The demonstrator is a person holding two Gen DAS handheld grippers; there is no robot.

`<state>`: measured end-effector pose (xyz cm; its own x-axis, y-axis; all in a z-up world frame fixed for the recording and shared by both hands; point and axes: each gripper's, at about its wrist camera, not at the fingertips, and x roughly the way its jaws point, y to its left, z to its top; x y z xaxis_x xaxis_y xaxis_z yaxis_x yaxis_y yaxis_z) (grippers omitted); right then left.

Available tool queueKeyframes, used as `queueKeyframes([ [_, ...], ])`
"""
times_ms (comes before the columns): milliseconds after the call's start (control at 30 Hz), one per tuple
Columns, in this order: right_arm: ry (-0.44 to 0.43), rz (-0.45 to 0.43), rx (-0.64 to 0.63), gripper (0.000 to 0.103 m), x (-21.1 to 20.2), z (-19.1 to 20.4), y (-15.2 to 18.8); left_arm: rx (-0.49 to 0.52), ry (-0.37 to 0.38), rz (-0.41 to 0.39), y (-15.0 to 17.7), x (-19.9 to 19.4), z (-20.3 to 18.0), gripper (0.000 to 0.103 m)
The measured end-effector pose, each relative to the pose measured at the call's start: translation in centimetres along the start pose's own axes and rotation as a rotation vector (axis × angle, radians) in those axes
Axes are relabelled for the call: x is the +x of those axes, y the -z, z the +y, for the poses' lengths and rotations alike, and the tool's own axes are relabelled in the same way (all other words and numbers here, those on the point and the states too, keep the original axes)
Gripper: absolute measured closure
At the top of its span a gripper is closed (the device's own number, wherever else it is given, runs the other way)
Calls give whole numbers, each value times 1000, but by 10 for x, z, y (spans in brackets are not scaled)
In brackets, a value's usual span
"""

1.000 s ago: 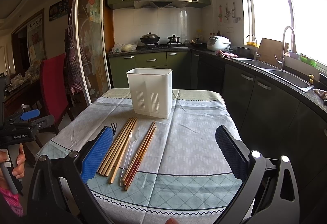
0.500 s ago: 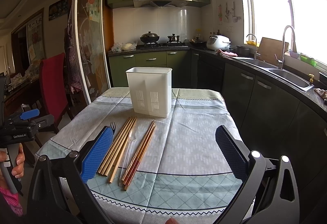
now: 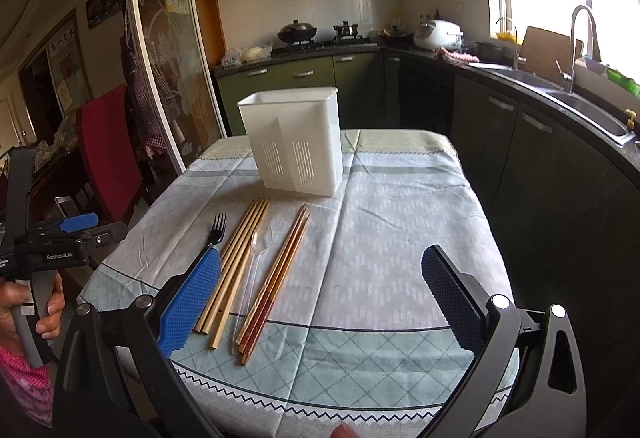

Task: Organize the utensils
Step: 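Grasp the black fork with the left tool while the right tool grasps the clear spoon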

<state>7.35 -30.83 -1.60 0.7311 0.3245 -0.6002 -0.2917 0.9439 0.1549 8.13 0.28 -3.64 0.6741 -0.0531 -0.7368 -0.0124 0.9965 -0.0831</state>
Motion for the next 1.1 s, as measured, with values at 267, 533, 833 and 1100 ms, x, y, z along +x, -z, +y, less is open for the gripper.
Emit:
queueKeyframes([
  [267, -78, 179, 10, 4, 52, -7, -15, -5, 22, 293, -24, 81, -5, 6],
  [533, -128, 248, 50, 5, 69, -11, -22, -10, 5, 436, -37, 120, -13, 24],
  [833, -104, 239, 16, 20, 66, -13, -19, -42, -3, 522, -38, 149, -16, 58],
  [1100, -117, 265, 28, 24, 69, -18, -16, -21, 1, 531, -40, 154, -27, 92],
])
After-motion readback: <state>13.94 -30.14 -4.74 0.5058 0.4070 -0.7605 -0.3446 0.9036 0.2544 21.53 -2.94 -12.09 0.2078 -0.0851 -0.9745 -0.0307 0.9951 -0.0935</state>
